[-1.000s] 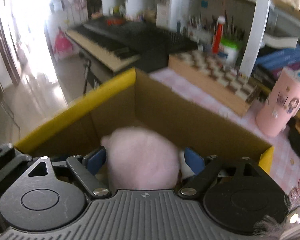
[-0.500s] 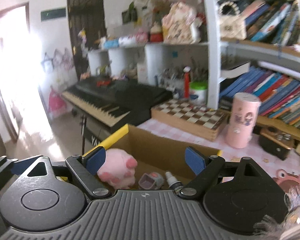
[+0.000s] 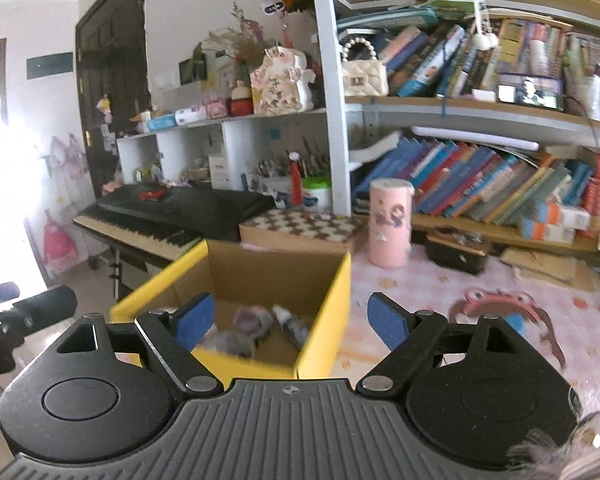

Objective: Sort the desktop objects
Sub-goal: 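Withdraw both open tools up from the yellow box back over the table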

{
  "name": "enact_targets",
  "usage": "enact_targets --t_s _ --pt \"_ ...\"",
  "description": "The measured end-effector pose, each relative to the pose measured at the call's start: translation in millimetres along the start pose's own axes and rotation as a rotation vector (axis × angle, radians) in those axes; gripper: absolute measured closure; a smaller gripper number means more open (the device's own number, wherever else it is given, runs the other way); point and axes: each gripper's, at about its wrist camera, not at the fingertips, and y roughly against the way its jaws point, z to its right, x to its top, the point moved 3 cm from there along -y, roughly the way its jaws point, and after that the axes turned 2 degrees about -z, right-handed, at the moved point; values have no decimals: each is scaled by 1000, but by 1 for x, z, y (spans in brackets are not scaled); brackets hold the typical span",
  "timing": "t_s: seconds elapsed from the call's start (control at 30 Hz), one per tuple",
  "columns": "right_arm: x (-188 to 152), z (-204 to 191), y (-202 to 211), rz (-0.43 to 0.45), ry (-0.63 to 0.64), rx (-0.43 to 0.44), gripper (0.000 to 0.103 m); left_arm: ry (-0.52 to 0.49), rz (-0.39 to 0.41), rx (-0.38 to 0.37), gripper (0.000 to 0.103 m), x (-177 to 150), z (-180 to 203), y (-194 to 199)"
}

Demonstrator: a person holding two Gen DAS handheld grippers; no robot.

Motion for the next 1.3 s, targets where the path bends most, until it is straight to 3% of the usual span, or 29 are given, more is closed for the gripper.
enact_targets --t_s 0.4,0.63,1.3 --pt "-71 -27 68 -66 44 -60 23 -6 -68 -47 3 -43 -1 52" --pt "-106 -37 91 -103 99 -111 23 -79 -120 -88 3 -66 9 64" --pt "-142 0 120 -214 -3 -267 23 -161 -269 -282 0 -100 65 52"
